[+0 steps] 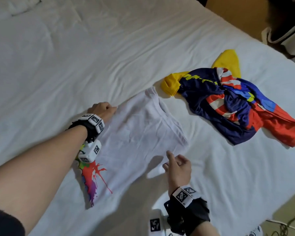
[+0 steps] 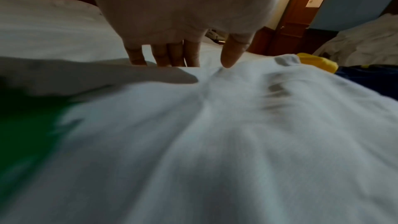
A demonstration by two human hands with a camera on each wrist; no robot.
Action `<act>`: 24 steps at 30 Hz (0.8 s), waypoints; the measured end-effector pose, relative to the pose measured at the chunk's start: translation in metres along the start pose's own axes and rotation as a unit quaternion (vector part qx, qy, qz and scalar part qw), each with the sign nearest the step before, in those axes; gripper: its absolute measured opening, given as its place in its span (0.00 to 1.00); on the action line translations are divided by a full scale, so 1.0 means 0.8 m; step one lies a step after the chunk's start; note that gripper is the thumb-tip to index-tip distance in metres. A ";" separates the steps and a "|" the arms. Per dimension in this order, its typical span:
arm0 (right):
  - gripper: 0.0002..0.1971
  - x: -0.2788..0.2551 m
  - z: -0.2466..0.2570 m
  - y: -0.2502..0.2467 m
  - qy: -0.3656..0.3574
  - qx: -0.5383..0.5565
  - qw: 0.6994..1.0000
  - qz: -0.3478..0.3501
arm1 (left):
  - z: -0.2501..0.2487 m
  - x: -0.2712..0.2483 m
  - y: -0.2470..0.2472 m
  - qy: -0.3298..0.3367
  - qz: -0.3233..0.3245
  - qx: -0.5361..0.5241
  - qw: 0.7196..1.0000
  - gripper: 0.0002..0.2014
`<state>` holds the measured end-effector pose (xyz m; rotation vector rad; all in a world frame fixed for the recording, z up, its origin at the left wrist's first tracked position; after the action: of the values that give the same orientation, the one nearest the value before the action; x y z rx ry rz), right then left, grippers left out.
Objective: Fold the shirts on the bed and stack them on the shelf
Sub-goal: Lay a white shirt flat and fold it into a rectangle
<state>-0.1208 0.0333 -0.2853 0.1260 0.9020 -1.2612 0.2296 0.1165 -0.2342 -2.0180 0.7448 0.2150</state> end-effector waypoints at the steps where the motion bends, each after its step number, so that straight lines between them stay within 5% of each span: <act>1: 0.18 -0.013 -0.017 0.019 0.045 0.045 0.997 0.032 | 0.018 -0.004 -0.008 -0.007 -0.003 -0.003 1.000 0.16; 3: 0.19 -0.049 -0.041 0.062 0.100 0.072 0.987 0.108 | 0.052 -0.013 -0.023 -0.024 -0.014 -0.004 1.000 0.20; 7: 0.20 -0.121 -0.079 0.132 0.060 -0.032 0.978 0.199 | 0.106 -0.028 -0.050 -0.043 -0.018 0.027 0.999 0.25; 14: 0.13 -0.184 -0.133 0.165 0.029 -0.131 0.949 0.285 | 0.171 -0.063 -0.088 -0.005 -0.033 -0.017 0.999 0.15; 20: 0.16 -0.198 -0.106 0.133 0.005 -0.233 0.922 0.310 | 0.323 -0.225 -0.100 -0.170 -0.105 -0.131 0.971 0.14; 24: 0.07 -0.178 -0.086 0.084 -0.138 -0.351 0.884 0.275 | 0.356 -0.361 -0.052 -0.190 -0.120 -0.225 0.948 0.16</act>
<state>-0.1014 0.2031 -0.2645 -0.3490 0.9337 -0.3609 0.0629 0.4886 -0.2343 -2.3719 0.2092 0.6583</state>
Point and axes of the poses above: each hand's wrist, its own x-axis towards the middle knuckle, its own y-axis out of the palm, z = x × y, the point moved 7 cm from there along x, towards the middle knuckle, and after that the axes turned 13 degrees about -x, right-handed, at the moved point
